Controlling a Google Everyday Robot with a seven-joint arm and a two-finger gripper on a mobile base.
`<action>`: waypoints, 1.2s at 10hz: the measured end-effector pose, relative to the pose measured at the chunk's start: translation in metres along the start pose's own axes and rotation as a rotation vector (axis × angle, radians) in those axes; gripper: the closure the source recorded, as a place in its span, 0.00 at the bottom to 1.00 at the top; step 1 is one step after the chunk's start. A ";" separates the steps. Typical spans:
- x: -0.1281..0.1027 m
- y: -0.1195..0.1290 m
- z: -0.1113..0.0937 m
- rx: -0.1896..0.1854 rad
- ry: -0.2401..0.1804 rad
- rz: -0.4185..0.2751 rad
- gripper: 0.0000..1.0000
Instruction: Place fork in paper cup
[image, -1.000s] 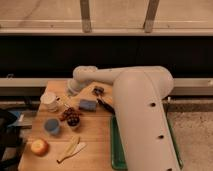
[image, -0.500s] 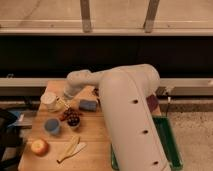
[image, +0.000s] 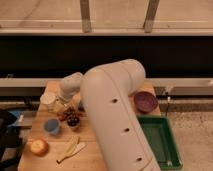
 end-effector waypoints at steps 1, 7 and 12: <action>0.002 0.002 0.007 0.017 0.020 -0.002 0.21; 0.018 -0.005 0.026 0.006 0.036 0.058 0.21; 0.021 -0.004 0.022 0.004 0.041 0.060 0.59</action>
